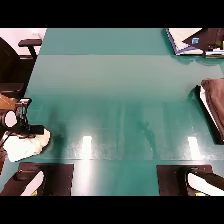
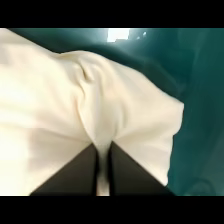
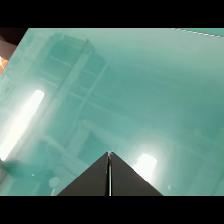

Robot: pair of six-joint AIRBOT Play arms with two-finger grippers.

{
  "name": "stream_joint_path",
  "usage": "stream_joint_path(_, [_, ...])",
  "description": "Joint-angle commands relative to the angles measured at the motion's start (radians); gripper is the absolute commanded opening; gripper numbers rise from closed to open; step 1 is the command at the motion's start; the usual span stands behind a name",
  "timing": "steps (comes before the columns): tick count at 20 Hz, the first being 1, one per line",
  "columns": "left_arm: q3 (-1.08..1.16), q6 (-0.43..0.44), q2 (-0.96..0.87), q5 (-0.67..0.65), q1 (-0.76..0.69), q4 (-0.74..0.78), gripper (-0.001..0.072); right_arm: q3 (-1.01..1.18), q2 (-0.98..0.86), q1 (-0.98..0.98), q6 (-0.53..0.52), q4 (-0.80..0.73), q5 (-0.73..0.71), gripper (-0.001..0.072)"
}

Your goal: Fold the shirts.

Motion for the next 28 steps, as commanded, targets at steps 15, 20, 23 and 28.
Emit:
stream_joint_path(15, [1.033,-0.031,-0.009,0.057,-0.343,-0.087,0.0023,0.003,0.196,-0.001,0.0,0.0,-0.35,0.0016])
stream_joint_path(20, [1.033,-0.046,-0.226,0.034,-0.597,-0.127,0.0024,0.003,0.182,-0.001,0.001,-0.001,-0.354,0.0016])
stream_joint_path(23, [1.033,-0.027,-0.42,0.087,-0.771,-0.203,0.0027,0.003,0.179,-0.001,0.001,-0.002,-0.354,0.0016])
stream_joint_path(28, [1.033,0.132,-0.637,0.208,-0.876,-0.465,0.0556,0.003,0.179,-0.001,0.0,-0.003,-0.353,0.0016])
